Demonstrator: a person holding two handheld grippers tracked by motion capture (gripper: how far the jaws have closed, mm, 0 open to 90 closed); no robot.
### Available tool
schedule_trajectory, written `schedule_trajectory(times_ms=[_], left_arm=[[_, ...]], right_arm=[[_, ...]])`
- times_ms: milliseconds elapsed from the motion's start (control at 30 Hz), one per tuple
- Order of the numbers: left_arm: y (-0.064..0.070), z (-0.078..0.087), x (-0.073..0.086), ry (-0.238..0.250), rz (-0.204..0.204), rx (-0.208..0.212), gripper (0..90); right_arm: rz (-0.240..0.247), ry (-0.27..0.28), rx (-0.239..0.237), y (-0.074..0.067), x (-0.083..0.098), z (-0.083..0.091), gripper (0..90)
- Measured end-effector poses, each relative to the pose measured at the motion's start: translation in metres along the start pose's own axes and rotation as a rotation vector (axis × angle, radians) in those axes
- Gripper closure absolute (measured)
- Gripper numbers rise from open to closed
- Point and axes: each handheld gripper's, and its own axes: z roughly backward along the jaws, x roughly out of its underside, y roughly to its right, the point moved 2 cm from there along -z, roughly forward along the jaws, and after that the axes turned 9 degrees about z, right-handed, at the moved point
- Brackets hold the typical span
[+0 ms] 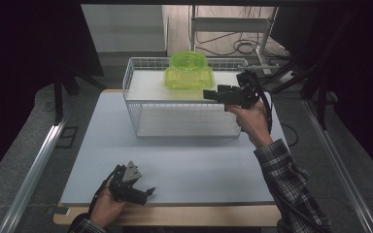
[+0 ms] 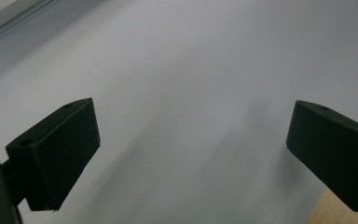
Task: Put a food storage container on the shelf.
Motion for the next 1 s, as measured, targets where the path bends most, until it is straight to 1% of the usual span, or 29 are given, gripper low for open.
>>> schedule_trajectory(times_ms=[33,100,167,200,233,333,367,400,533,600,633,733,1000], left_arm=[[0.000,0.000,0.000,0.000,0.000,0.001,2.4],[0.000,0.000,0.000,0.001,0.002,0.002,2.4],[0.000,0.000,0.000,0.001,0.001,0.000,2.4],[0.000,0.000,0.000,0.000,0.001,0.000,2.4],[0.000,0.000,0.000,0.000,0.001,0.000,2.4],[0.000,0.000,0.000,-0.001,0.001,-0.001,2.3],[0.000,0.000,0.000,-0.002,0.001,-0.001,2.3],[0.000,0.000,0.000,-0.002,0.001,-0.001,2.3],[0.000,0.000,0.000,-0.003,0.000,0.000,2.3],[0.000,-0.001,0.000,-0.003,0.000,-0.001,2.3],[0.000,-0.001,0.000,-0.003,0.000,-0.001,2.3],[0.000,-0.001,0.000,-0.004,-0.002,-0.002,2.3],[0.001,-0.001,0.000,-0.006,-0.010,0.000,2.1]], right_arm=[[0.000,0.000,0.000,0.000,0.000,0.000,21.4],[0.001,-0.011,-0.016,-0.002,0.008,0.001,19.7],[0.018,-0.017,-0.009,-0.005,0.016,0.003,18.0],[0.032,-0.025,-0.009,-0.007,0.024,0.005,15.7],[0.032,-0.025,-0.009,-0.007,0.024,0.005,15.7],[0.042,-0.035,-0.008,-0.009,0.036,0.007,13.2],[0.052,-0.040,-0.013,-0.010,0.043,0.008,10.9],[0.052,-0.040,-0.013,-0.010,0.043,0.008,10.9],[0.064,-0.047,-0.020,-0.012,0.059,0.009,7.3],[0.069,-0.063,-0.017,-0.013,0.067,0.009,5.5],[0.068,-0.070,-0.014,-0.013,0.071,0.009,4.8],[0.095,-0.092,0.009,-0.013,0.084,0.009,3.1],[0.118,-0.128,0.044,-0.012,0.121,0.011,2.9]])
